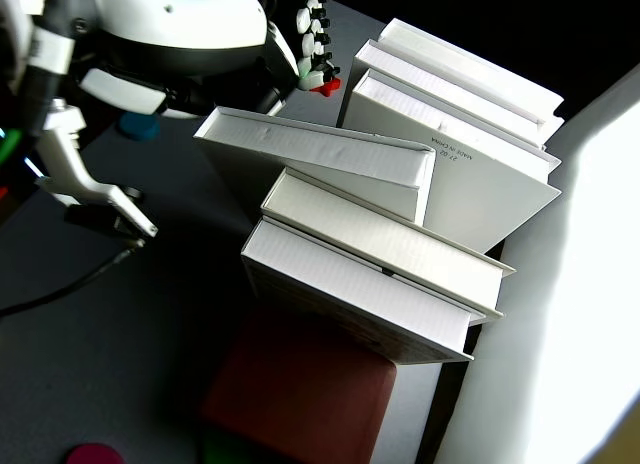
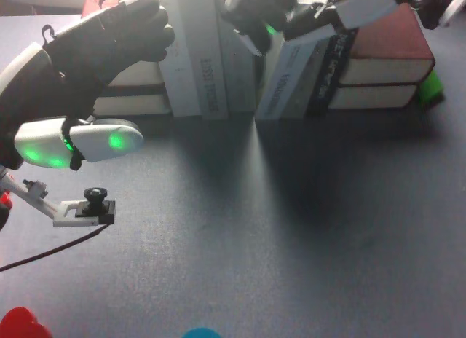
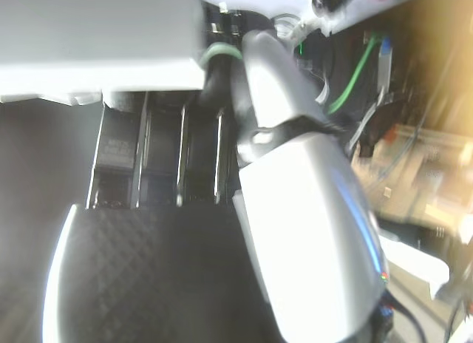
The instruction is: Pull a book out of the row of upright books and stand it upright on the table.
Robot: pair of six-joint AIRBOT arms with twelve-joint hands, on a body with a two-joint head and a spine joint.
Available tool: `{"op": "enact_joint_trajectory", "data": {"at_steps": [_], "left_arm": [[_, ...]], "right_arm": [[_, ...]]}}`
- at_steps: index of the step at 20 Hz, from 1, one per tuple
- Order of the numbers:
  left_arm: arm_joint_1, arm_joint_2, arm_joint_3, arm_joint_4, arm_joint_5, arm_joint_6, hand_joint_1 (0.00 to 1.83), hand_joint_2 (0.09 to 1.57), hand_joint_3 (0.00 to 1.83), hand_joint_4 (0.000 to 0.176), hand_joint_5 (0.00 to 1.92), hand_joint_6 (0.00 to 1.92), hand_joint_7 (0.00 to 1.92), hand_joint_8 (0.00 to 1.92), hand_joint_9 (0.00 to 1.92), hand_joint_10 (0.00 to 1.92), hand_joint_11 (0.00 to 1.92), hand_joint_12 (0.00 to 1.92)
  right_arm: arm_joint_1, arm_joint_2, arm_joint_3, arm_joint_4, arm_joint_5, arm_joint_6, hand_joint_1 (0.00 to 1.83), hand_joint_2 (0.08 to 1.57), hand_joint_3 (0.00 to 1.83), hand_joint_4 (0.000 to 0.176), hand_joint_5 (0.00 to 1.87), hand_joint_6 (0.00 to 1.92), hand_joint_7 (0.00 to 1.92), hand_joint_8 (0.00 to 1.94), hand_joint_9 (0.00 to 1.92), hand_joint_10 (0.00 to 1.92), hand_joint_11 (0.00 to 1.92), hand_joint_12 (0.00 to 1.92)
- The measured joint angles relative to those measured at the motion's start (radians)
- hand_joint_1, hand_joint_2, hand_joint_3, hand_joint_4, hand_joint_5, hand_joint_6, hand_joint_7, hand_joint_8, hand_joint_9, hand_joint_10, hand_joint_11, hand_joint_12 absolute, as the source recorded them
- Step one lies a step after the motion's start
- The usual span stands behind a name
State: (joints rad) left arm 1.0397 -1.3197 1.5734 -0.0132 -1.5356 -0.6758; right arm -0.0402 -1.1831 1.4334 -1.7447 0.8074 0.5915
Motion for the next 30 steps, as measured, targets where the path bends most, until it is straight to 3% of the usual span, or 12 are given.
{"op": "enact_joint_trajectory", "data": {"at_steps": [1, 2, 3, 9, 10, 15, 22, 25, 26, 30], "left_arm": [[0.0, 0.0, 0.0, -0.002, 0.0, 0.0, 1.17, 0.79, 0.0, 0.0, 0.41, 0.0, 0.45, 0.01, 0.47, 0.01, 0.0, 1.17], [0.0, 0.0, 0.0, -0.002, 0.0, 0.0, 1.17, 0.79, 0.0, 0.0, 0.41, 0.0, 0.45, 0.01, 0.47, 0.01, 0.0, 1.17], [0.0, 0.0, 0.0, -0.002, 0.0, 0.0, 1.15, 0.8, 0.0, 0.0, 0.41, 0.0, 0.45, 0.0, 0.46, 0.01, 0.0, 1.17], [0.011, -0.002, -0.007, -0.006, 0.0, 0.0, 1.14, 0.82, 0.01, 0.003, 0.4, 0.0, 0.43, 0.0, 0.41, 0.0, 0.0, 1.08], [0.011, -0.002, -0.015, -0.014, -0.002, 0.0, 1.1, 0.82, 0.0, 0.025, 0.4, 0.0, 0.39, 0.0, 0.41, 0.0, 0.0, 1.09], [0.014, -0.003, -0.014, -0.016, -0.002, 0.0, 1.04, 0.83, 0.01, 0.025, 0.4, 0.0, 0.38, 0.0, 0.37, 0.0, 0.0, 1.08], [0.014, -0.003, -0.014, -0.013, -0.002, 0.0, 1.03, 0.84, 0.01, 0.007, 0.39, 0.0, 0.41, 0.0, 0.39, 0.0, 0.0, 1.09], [0.021, -0.003, -0.014, -0.013, -0.002, 0.0, 1.06, 0.84, 0.0, 0.011, 0.4, 0.01, 0.42, 0.01, 0.4, 0.01, 0.0, 1.09], [0.024, -0.003, -0.014, -0.013, -0.001, 0.0, 1.06, 0.84, 0.0, 0.005, 0.4, 0.01, 0.42, 0.01, 0.41, 0.01, 0.0, 1.12], [0.024, -0.003, -0.014, -0.013, 0.0, 0.0, 1.04, 0.84, 0.0, 0.011, 0.4, 0.0, 0.42, 0.0, 0.4, 0.01, 0.0, 1.12]], "right_arm": [[0.0, 0.01, -0.008, 0.012, 0.005, -0.008, 1.36, 1.16, 0.01, 0.0, 0.79, 1.22, 0.82, 1.12, 0.91, 1.3, 0.73, 1.55], [0.005, 0.019, -0.013, 0.018, 0.011, -0.009, 1.36, 1.16, 0.01, 0.0, 0.79, 1.22, 0.82, 1.12, 0.91, 1.3, 0.73, 1.55], [0.011, 0.028, -0.014, 0.037, 0.023, -0.01, 1.36, 1.18, 0.0, 0.0, 0.82, 0.99, 0.78, 1.3, 0.89, 1.38, 0.77, 1.59], [0.026, 0.097, -0.06, 0.132, 0.054, -0.021, 1.37, 1.16, 0.0, 0.0, 0.87, 0.93, 0.81, 1.25, 0.92, 1.33, 0.77, 1.61], [0.026, 0.111, -0.077, 0.148, 0.066, -0.025, 1.37, 1.16, 0.0, 0.0, 0.87, 0.92, 0.8, 1.26, 0.92, 1.34, 0.77, 1.61], [0.038, 0.148, -0.135, 0.189, 0.116, -0.066, 1.37, 1.16, 0.0, 0.0, 0.87, 0.89, 0.78, 1.3, 0.9, 1.36, 0.77, 1.61], [0.038, 0.142, -0.108, 0.138, 0.068, -0.069, 1.37, 1.15, 0.0, 0.0, 0.87, 0.93, 0.81, 1.25, 0.92, 1.33, 0.77, 1.61], [0.038, 0.142, -0.108, 0.105, 0.062, -0.047, 1.37, 1.16, 0.0, 0.0, 0.87, 0.92, 0.8, 1.26, 0.92, 1.34, 0.77, 1.61], [0.041, 0.142, -0.108, 0.08, 0.06, -0.031, 1.37, 1.16, 0.0, 0.0, 0.87, 0.93, 0.81, 1.25, 0.92, 1.33, 0.77, 1.61], [0.048, 0.142, -0.108, -0.056, 0.053, 0.042, 1.37, 1.15, 0.0, 0.0, 0.87, 0.93, 0.81, 1.25, 0.92, 1.33, 0.77, 1.61]]}}
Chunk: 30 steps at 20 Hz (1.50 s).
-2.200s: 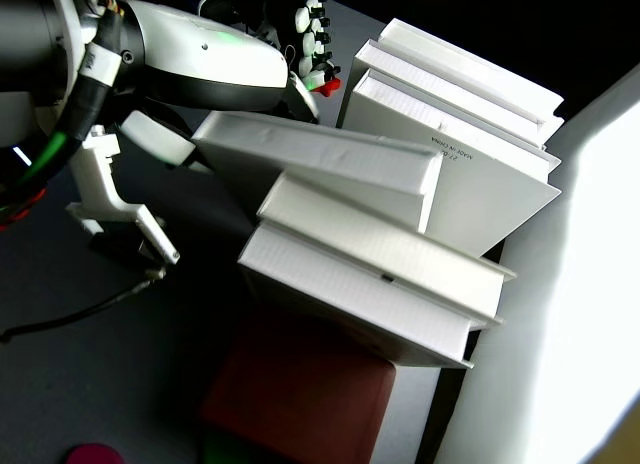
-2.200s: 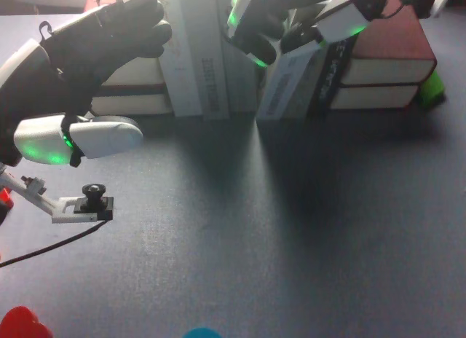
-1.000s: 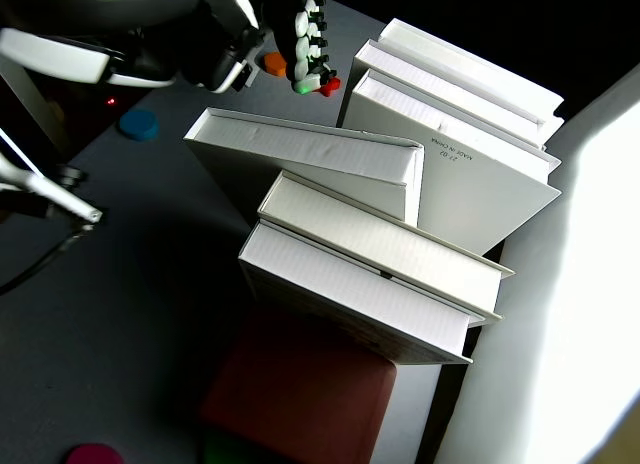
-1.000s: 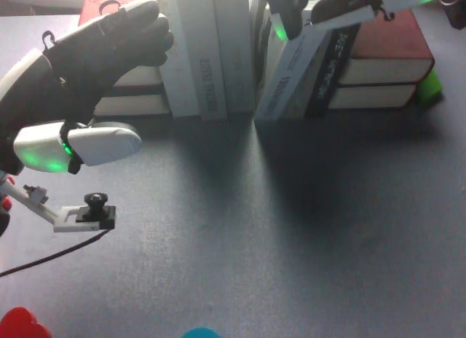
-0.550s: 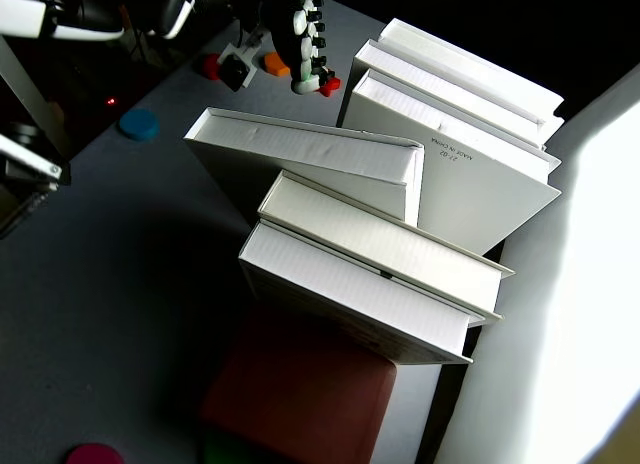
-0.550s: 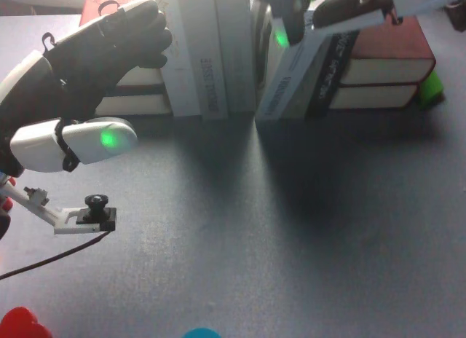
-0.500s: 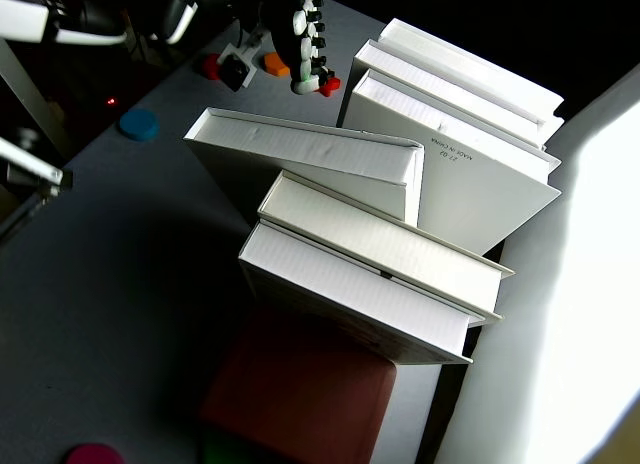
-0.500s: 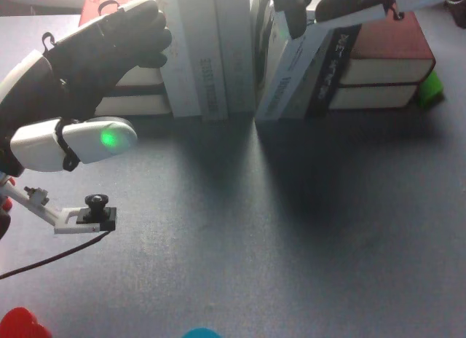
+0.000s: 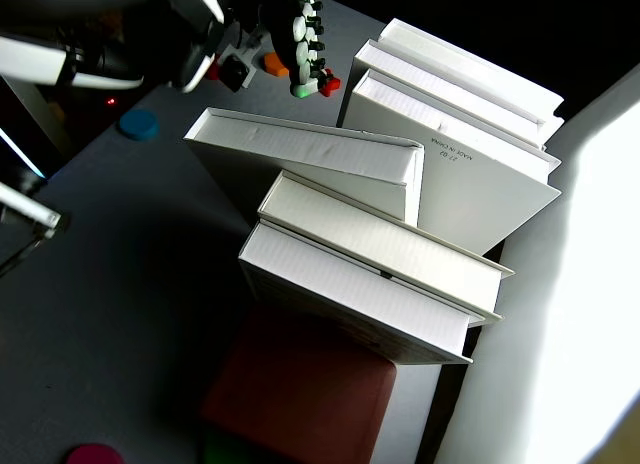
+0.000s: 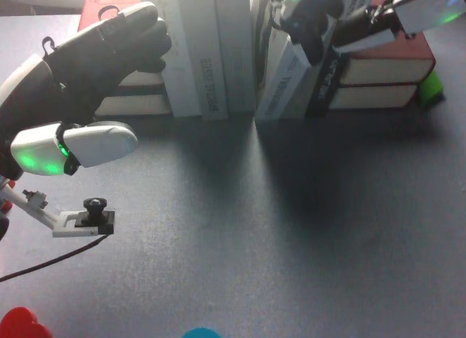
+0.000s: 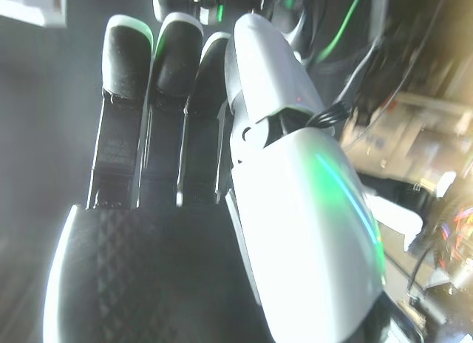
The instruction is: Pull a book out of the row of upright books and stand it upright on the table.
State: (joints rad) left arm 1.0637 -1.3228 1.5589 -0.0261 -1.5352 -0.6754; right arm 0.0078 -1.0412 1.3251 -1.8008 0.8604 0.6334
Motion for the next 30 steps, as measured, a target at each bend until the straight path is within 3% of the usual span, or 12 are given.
{"op": "enact_joint_trajectory", "data": {"at_steps": [3, 4, 5, 7, 9, 17, 18, 19, 21, 24, 27, 30], "left_arm": [[0.0, 0.0, 0.0, -0.005, 0.0, 0.0, 1.1, 0.82, 0.0, 0.038, 0.39, 0.0, 0.37, 0.0, 0.36, 0.0, 0.0, 1.05], [0.002, 0.004, -0.005, -0.013, 0.001, 0.0, 1.07, 0.84, 0.0, 0.036, 0.39, 0.0, 0.39, 0.01, 0.38, 0.01, 0.0, 1.05], [0.004, 0.01, -0.007, -0.013, 0.0, 0.0, 1.08, 0.84, 0.0, 0.015, 0.39, 0.0, 0.42, 0.01, 0.41, 0.02, 0.0, 1.08], [0.006, 0.021, -0.014, -0.018, -0.006, 0.0, 1.09, 0.83, 0.0, 0.022, 0.38, 0.0, 0.43, 0.01, 0.43, 0.03, 0.0, 1.09], [0.007, 0.025, -0.019, -0.017, -0.01, 0.0, 1.09, 0.83, 0.0, 0.0, 0.38, 0.0, 0.43, 0.01, 0.43, 0.02, 0.0, 1.14], [0.016, 0.024, -0.026, -0.018, -0.014, 0.0, 1.11, 0.82, 0.0, 0.0, 0.4, 0.01, 0.38, 0.01, 0.38, 0.01, 0.0, 1.12], [0.016, 0.024, -0.026, -0.019, -0.013, 0.0, 1.1, 0.82, 0.0, 0.0, 0.39, 0.0, 0.37, 0.0, 0.38, 0.01, 0.0, 1.13], [0.016, 0.024, -0.026, -0.02, -0.014, 0.0, 1.1, 0.82, 0.0, 0.0, 0.39, 0.0, 0.37, 0.0, 0.38, 0.01, 0.0, 1.13], [0.016, 0.024, -0.026, -0.018, -0.014, 0.0, 1.09, 0.83, 0.0, 0.0, 0.38, 0.0, 0.35, 0.0, 0.38, 0.01, 0.0, 1.11], [0.016, 0.022, -0.026, -0.013, -0.013, 0.0, 1.09, 0.83, 0.0, 0.0, 0.37, 0.0, 0.31, 0.0, 0.37, 0.0, 0.0, 1.08], [0.016, 0.022, -0.026, -0.019, -0.013, 0.0, 1.1, 0.83, 0.0, 0.013, 0.38, 0.01, 0.32, 0.0, 0.35, 0.0, 0.0, 1.06], [0.016, 0.022, -0.026, -0.018, -0.013, 0.0, 1.11, 0.84, 0.0, 0.008, 0.37, 0.0, 0.31, 0.0, 0.33, 0.0, 0.0, 1.04]], "right_arm": [[-0.036, 0.003, 0.002, -0.019, -0.03, -0.002, 1.37, 1.16, 0.0, 0.0, 0.87, 0.89, 0.78, 1.3, 0.9, 1.36, 0.77, 1.61], [-0.043, 0.003, 0.01, -0.013, -0.033, 0.002, 1.03, 0.85, 0.0, 0.106, 0.17, 0.18, 0.16, 0.26, 0.18, 0.27, 0.15, 0.67], [-0.045, 0.005, 0.016, -0.006, -0.04, -0.002, 0.91, 0.83, 0.0, 0.162, 0.03, 0.03, 0.03, 0.05, 0.04, 0.05, 0.03, 0.13], [-0.055, 0.007, 0.024, -0.027, -0.073, 0.003, 0.79, 0.81, 0.0, 0.175, 0.0, 0.0, 0.0, 0.0, 0.0, 0.0, 0.0, 0.0], [-0.061, 0.011, 0.024, -0.059, -0.076, 0.002, 0.75, 0.83, 0.0, 0.176, 0.0, 0.0, 0.0, 0.0, 0.0, 0.0, 0.0, 0.0], [-0.002, 0.067, -0.053, -0.026, -0.033, -0.005, 0.79, 0.82, 0.0, 0.176, 0.0, 0.0, 0.0, 0.0, 0.0, 0.0, 0.07, 0.04], [0.02, 0.084, -0.066, -0.024, -0.027, -0.005, 0.74, 0.86, 0.01, 0.138, 0.0, 0.0, 0.0, 0.0, 0.0, 0.0, 0.03, 0.03], [0.041, 0.096, -0.076, -0.02, -0.025, -0.009, 0.74, 0.86, 0.01, 0.138, 0.0, 0.0, 0.0, 0.0, 0.0, 0.0, 0.03, 0.03], [0.077, 0.106, -0.083, -0.021, -0.021, -0.033, 0.96, 0.78, 0.0, 0.15, 0.0, 0.0, 0.0, 0.0, 0.0, 0.0, 0.0, 0.0], [0.081, 0.098, -0.072, -0.014, -0.044, -0.077, 0.61, 0.84, 0.01, 0.161, 0.0, 0.0, 0.0, 0.0, 0.0, 0.0, 0.0, 0.0], [0.079, 0.087, -0.043, -0.002, -0.102, -0.095, 0.67, 0.8, 0.0, 0.149, 0.0, 0.0, 0.0, 0.0, 0.0, 0.0, 0.0, 0.0], [0.068, 0.085, -0.019, -0.006, -0.169, -0.128, 0.61, 0.81, 0.0, 0.176, 0.13, 0.02, 0.0, 0.0, 0.0, 0.0, 0.0, 0.0]]}}
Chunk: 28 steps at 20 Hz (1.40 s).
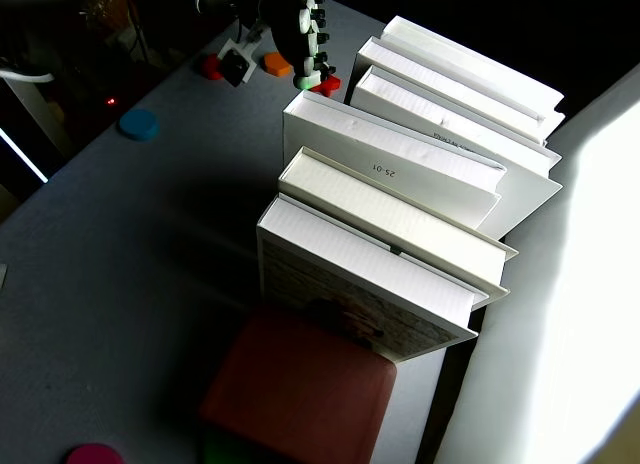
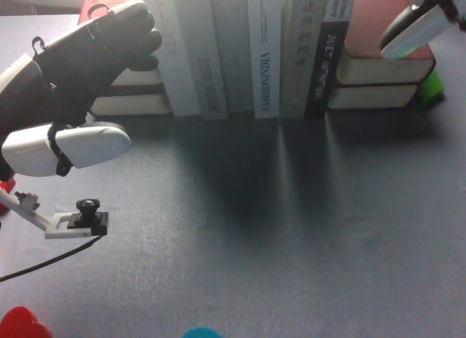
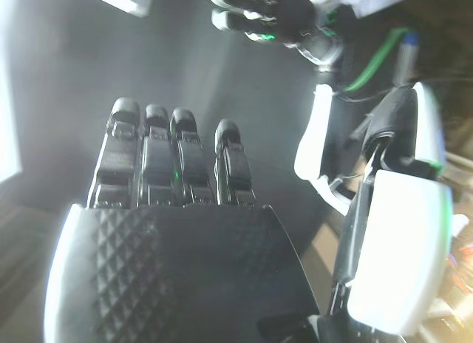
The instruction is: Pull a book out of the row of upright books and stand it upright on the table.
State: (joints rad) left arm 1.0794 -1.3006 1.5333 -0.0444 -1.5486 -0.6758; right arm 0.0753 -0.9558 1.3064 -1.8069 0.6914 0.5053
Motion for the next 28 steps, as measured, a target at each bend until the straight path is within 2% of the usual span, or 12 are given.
{"op": "enact_joint_trajectory", "data": {"at_steps": [5, 7, 9, 10, 12, 14, 15, 17, 19, 23, 24, 28], "left_arm": [[0.0, 0.0, 0.0, 0.0, 0.002, 0.0, 1.1, 0.85, 0.0, 0.0, 0.34, 0.0, 0.29, 0.0, 0.31, 0.0, 0.0, 0.95], [0.0, 0.0, 0.0, 0.001, 0.002, 0.0, 1.12, 0.85, 0.0, 0.0, 0.34, 0.0, 0.29, 0.0, 0.31, 0.0, 0.0, 0.95], [0.0, 0.0, 0.0, 0.001, 0.002, 0.0, 1.14, 0.84, 0.0, 0.0, 0.34, 0.0, 0.3, 0.0, 0.31, 0.0, 0.0, 0.93], [0.0, 0.0, 0.001, 0.002, 0.002, 0.0, 1.11, 0.84, 0.0, 0.0, 0.33, 0.0, 0.29, 0.0, 0.3, 0.0, 0.0, 0.93], [0.0, 0.0, 0.002, 0.001, 0.003, 0.0, 1.11, 0.84, 0.0, 0.0, 0.33, 0.0, 0.29, 0.0, 0.3, 0.0, 0.0, 0.93], [0.0, 0.0, 0.002, 0.002, 0.003, 0.0, 1.12, 0.84, 0.0, 0.0, 0.34, 0.0, 0.29, 0.0, 0.31, 0.0, 0.0, 0.96], [0.0, 0.0, 0.002, 0.003, 0.003, 0.0, 1.14, 0.84, 0.0, 0.0, 0.35, 0.0, 0.29, 0.0, 0.32, 0.01, 0.0, 0.96], [0.0, 0.0, 0.002, 0.003, 0.003, 0.0, 1.14, 0.84, 0.0, 0.011, 0.36, 0.01, 0.29, 0.0, 0.32, 0.0, 0.0, 1.02], [0.0, 0.0, 0.002, 0.003, 0.003, 0.0, 1.14, 0.84, 0.0, 0.015, 0.36, 0.0, 0.3, 0.0, 0.3, 0.0, 0.0, 1.0], [0.0, -0.006, 0.006, 0.0, 0.005, 0.0, 1.11, 0.84, 0.0, 0.014, 0.37, 0.0, 0.32, 0.0, 0.32, 0.01, 0.0, 0.96], [0.002, -0.006, 0.006, 0.002, 0.004, 0.0, 1.11, 0.83, 0.0, 0.02, 0.37, 0.0, 0.32, 0.0, 0.32, 0.01, 0.0, 0.96], [0.01, -0.006, 0.006, -0.005, 0.0, 0.0, 1.11, 0.82, 0.0, 0.01, 0.37, 0.0, 0.33, 0.0, 0.35, 0.01, 0.0, 0.98]], "right_arm": [[0.0, -0.035, 0.034, 0.007, -0.09, -0.022, 0.7, 0.83, 0.0, 0.176, 0.32, 0.03, 0.0, 0.0, 0.0, 0.0, 0.0, 0.0], [-0.018, -0.067, 0.06, 0.06, -0.111, -0.051, 0.88, 0.79, 0.0, 0.11, 0.43, 0.03, 0.0, 0.0, 0.0, 0.0, 0.0, 0.0], [-0.031, -0.099, 0.089, 0.079, -0.125, -0.062, 0.87, 0.81, 0.0, 0.116, 0.45, 0.03, 0.0, 0.0, 0.0, 0.0, 0.0, 0.0], [-0.046, -0.122, 0.117, 0.092, -0.133, -0.062, 0.83, 0.85, 0.01, 0.074, 0.47, 0.03, 0.0, 0.0, 0.0, 0.0, 0.0, 0.0], [-0.065, -0.148, 0.15, 0.117, -0.147, -0.062, 0.83, 0.85, 0.02, 0.067, 0.47, 0.03, 0.0, 0.0, 0.0, 0.0, 0.0, 0.0], [-0.08, -0.165, 0.178, 0.137, -0.165, -0.063, 0.9, 0.85, 0.01, 0.08, 0.5, 0.04, 0.0, 0.0, 0.0, 0.0, 0.0, 0.0], [-0.093, -0.171, 0.188, 0.144, -0.173, -0.063, 0.82, 0.86, 0.01, 0.133, 0.46, 0.02, 0.0, 0.0, 0.0, 0.0, 0.0, 0.0], [-0.108, -0.188, 0.208, 0.15, -0.179, -0.064, 0.77, 0.87, 0.01, 0.154, 0.41, 0.0, 0.0, 0.0, 0.0, 0.0, 0.0, 0.0], [-0.129, -0.201, 0.219, 0.166, -0.183, -0.064, 0.73, 0.88, 0.02, 0.135, 0.37, 0.0, 0.0, 0.0, 0.0, 0.0, 0.0, 0.0], [-0.158, -0.212, 0.225, 0.181, -0.182, -0.063, 0.66, 0.86, 0.01, 0.125, 0.34, 0.0, 0.0, 0.0, 0.0, 0.0, 0.0, 0.0], [-0.166, -0.211, 0.224, 0.19, -0.182, -0.062, 0.39, 0.84, 0.0, 0.166, 0.24, 0.0, 0.0, 0.0, 0.0, 0.0, 0.0, 0.0], [-0.185, -0.154, 0.166, 0.182, -0.171, -0.064, 0.31, 0.8, 0.0, 0.176, 0.18, 0.0, 0.0, 0.0, 0.0, 0.0, 0.0, 0.0]]}}
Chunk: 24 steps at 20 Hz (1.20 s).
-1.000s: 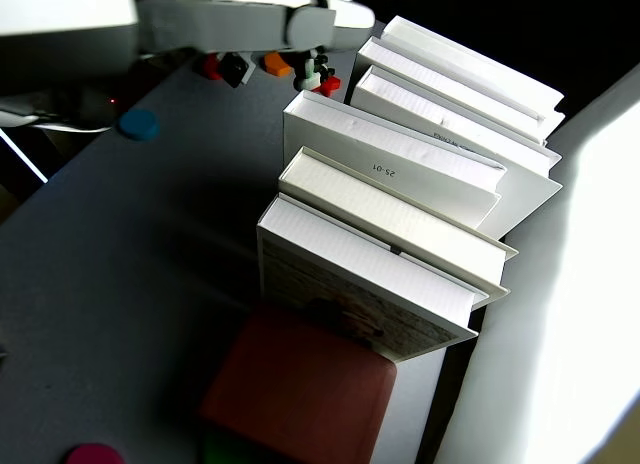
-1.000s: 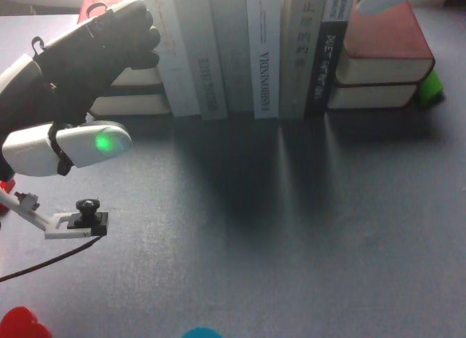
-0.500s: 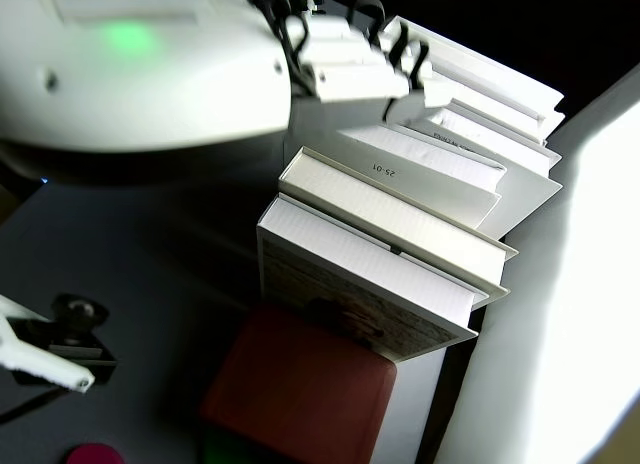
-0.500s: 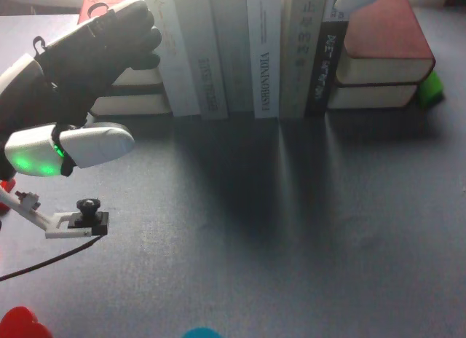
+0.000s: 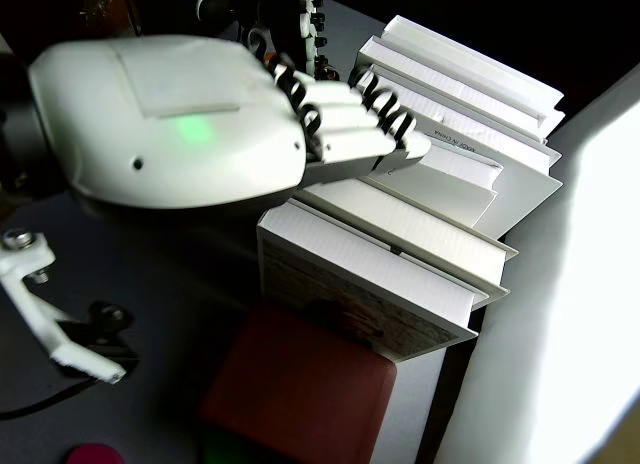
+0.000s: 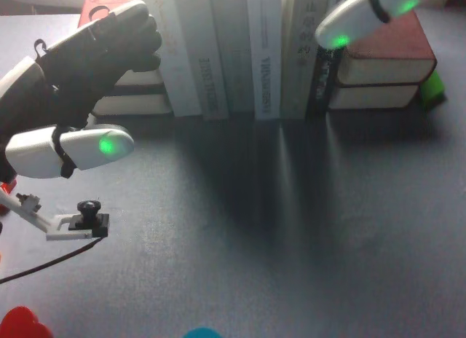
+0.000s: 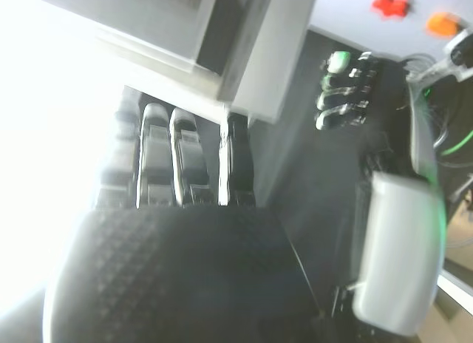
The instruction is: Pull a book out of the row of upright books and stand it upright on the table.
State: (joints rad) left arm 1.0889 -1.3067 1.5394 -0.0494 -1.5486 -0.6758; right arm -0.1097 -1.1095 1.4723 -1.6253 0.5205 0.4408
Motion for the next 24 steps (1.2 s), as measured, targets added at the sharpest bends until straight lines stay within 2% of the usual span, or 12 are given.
{"op": "enact_joint_trajectory", "data": {"at_steps": [2, 3, 4, 6, 8, 11, 12, 13, 16, 20, 23, 24], "left_arm": [[0.007, 0.0, -0.001, -0.009, -0.001, 0.0, 1.12, 0.82, 0.0, 0.008, 0.38, 0.0, 0.36, 0.01, 0.36, 0.01, 0.0, 1.02], [0.012, -0.002, -0.002, -0.015, -0.006, 0.0, 1.11, 0.82, 0.0, 0.0, 0.37, 0.0, 0.37, 0.0, 0.38, 0.02, 0.0, 1.04], [0.013, -0.004, -0.002, -0.017, -0.008, 0.0, 1.13, 0.82, 0.0, 0.0, 0.37, 0.0, 0.38, 0.01, 0.4, 0.02, 0.0, 1.05], [0.015, -0.005, -0.003, -0.016, -0.008, 0.0, 1.11, 0.82, 0.0, 0.0, 0.37, 0.0, 0.38, 0.0, 0.41, 0.02, 0.0, 1.07], [0.015, -0.005, -0.003, -0.017, -0.01, 0.0, 1.09, 0.82, 0.0, 0.0, 0.36, 0.0, 0.39, 0.01, 0.42, 0.02, 0.0, 1.06], [0.021, -0.008, -0.003, -0.024, -0.015, 0.0, 1.09, 0.82, 0.0, 0.0, 0.36, 0.0, 0.39, 0.0, 0.43, 0.02, 0.0, 1.07], [0.024, -0.01, -0.003, -0.028, -0.016, 0.0, 1.09, 0.82, 0.0, 0.0, 0.36, 0.0, 0.38, 0.0, 0.42, 0.01, 0.0, 1.05], [0.029, -0.012, -0.006, -0.034, -0.015, 0.0, 1.1, 0.83, 0.0, 0.0, 0.35, 0.0, 0.38, 0.0, 0.41, 0.0, 0.0, 1.03], [0.039, -0.014, -0.006, -0.039, -0.015, 0.0, 1.08, 0.81, 0.0, 0.0, 0.35, 0.0, 0.39, 0.0, 0.43, 0.01, 0.0, 1.07], [0.039, -0.015, -0.006, -0.042, -0.016, 0.0, 1.1, 0.82, 0.0, 0.0, 0.35, 0.0, 0.37, 0.0, 0.4, 0.0, 0.0, 1.02], [0.045, -0.017, -0.006, -0.045, -0.016, 0.0, 1.08, 0.82, 0.0, 0.0, 0.35, 0.0, 0.41, 0.01, 0.42, 0.01, 0.0, 1.03], [0.047, -0.017, -0.006, -0.044, -0.016, 0.0, 1.08, 0.82, 0.0, 0.0, 0.36, 0.0, 0.41, 0.01, 0.42, 0.01, 0.0, 1.02]], "right_arm": [[0.0, 0.044, -0.049, -0.023, 0.017, 0.001, 0.42, 0.83, 0.0, 0.176, 0.17, 0.0, 0.0, 0.0, 0.0, 0.0, 0.0, 0.0], [0.0, 0.065, -0.074, -0.033, 0.027, 0.0, 0.34, 0.82, 0.0, 0.141, 0.19, 0.01, 0.0, 0.0, 0.0, 0.0, 0.0, 0.0], [0.0, 0.087, -0.102, -0.04, 0.038, -0.001, 0.39, 0.84, 0.0, 0.169, 0.18, 0.0, 0.0, 0.0, 0.0, 0.0, 0.0, 0.0], [0.0, 0.124, -0.15, -0.047, 0.067, -0.001, 0.5, 0.89, 0.02, 0.176, 0.08, 0.0, 0.0, 0.0, 0.0, 0.0, 0.0, 0.0], [0.0, 0.145, -0.183, -0.053, 0.095, -0.001, 0.42, 0.91, 0.03, 0.176, 0.05, 0.0, 0.0, 0.0, 0.0, 0.0, 0.0, 0.0], [-0.003, 0.171, -0.228, -0.053, 0.132, -0.002, 0.58, 0.9, 0.01, 0.176, 0.07, 0.01, 0.0, 0.0, 0.0, 0.0, 0.0, 0.0], [-0.007, 0.18, -0.24, -0.045, 0.143, 0.0, 0.64, 0.91, 0.01, 0.152, 0.08, 0.01, 0.0, 0.0, 0.0, 0.0, 0.0, 0.0], [-0.021, 0.188, -0.251, -0.039, 0.156, 0.0, 0.59, 0.94, 0.02, 0.166, 0.13, 0.03, 0.0, 0.0, 0.0, 0.0, 0.0, 0.0], [-0.046, 0.2, -0.261, -0.01, 0.18, -0.002, 0.51, 0.96, 0.01, 0.176, 0.17, 0.01, 0.0, 0.0, 0.0, 0.0, 0.0, 0.0], [-0.051, 0.218, -0.281, 0.004, 0.19, -0.001, 0.56, 0.96, 0.01, 0.167, 0.22, 0.02, 0.0, 0.0, 0.0, 0.0, 0.0, 0.0], [-0.045, 0.238, -0.291, 0.035, 0.228, -0.008, 0.59, 0.94, 0.0, 0.176, 0.23, 0.02, 0.0, 0.0, 0.0, 0.0, 0.0, 0.0], [-0.026, 0.248, -0.3, 0.03, 0.235, -0.009, 0.6, 0.95, 0.0, 0.163, 0.2, 0.0, 0.0, 0.0, 0.0, 0.0, 0.0, 0.0]]}}
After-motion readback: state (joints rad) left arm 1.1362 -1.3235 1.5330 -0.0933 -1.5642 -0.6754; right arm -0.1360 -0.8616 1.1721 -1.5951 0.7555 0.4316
